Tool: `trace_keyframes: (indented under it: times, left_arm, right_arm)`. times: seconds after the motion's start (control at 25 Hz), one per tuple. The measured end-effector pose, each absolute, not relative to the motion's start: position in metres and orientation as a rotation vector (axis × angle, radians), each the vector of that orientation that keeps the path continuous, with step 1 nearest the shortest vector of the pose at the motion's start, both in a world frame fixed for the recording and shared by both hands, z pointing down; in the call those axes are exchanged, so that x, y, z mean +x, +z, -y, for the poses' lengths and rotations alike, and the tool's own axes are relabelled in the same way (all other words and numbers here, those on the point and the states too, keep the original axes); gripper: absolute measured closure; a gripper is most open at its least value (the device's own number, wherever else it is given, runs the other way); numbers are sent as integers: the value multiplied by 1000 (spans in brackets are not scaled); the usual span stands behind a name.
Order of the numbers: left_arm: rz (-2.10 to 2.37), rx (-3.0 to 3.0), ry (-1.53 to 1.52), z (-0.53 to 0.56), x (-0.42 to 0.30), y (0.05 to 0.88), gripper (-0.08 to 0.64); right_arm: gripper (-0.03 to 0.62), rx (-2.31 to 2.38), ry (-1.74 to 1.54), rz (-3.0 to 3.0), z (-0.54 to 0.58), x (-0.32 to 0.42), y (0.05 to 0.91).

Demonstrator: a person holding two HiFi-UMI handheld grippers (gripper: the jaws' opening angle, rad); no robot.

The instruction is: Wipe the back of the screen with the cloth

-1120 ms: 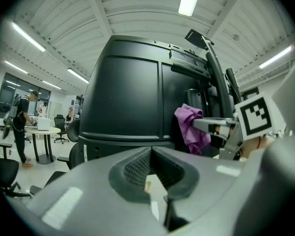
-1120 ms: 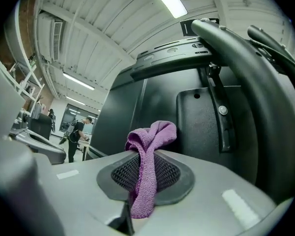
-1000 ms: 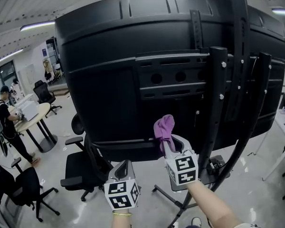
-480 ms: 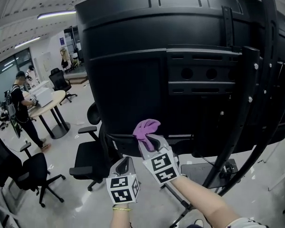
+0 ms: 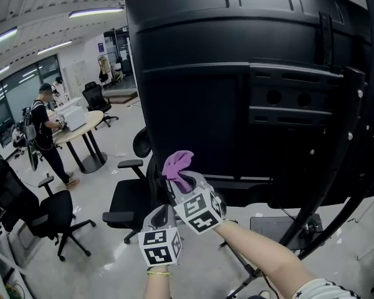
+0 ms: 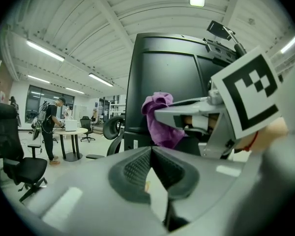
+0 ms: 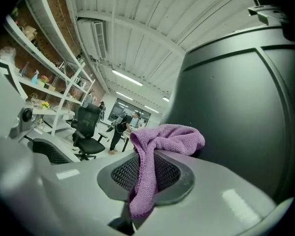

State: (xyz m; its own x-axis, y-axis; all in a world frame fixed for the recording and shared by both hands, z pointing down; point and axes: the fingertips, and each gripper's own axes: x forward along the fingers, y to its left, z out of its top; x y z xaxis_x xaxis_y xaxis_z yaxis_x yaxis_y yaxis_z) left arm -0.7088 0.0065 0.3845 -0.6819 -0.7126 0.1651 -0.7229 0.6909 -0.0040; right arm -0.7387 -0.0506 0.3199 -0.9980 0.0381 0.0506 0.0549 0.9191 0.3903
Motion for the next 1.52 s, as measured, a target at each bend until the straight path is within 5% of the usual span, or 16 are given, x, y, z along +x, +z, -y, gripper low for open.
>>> trace_keyframes:
  times: [0.44, 1.08, 1.52]
  left_arm:
    - [2735, 1178, 86, -1, -702, 390, 552]
    - [2742, 1291, 102, 19, -689, 357, 552]
    - [2754, 1299, 109, 3, -678, 354, 552]
  right_arm:
    - [538, -77, -943, 2790, 74, -747, 312]
    - [538, 296, -1000, 3035, 111, -732, 32]
    - [540, 502, -856, 3211, 120, -717, -57]
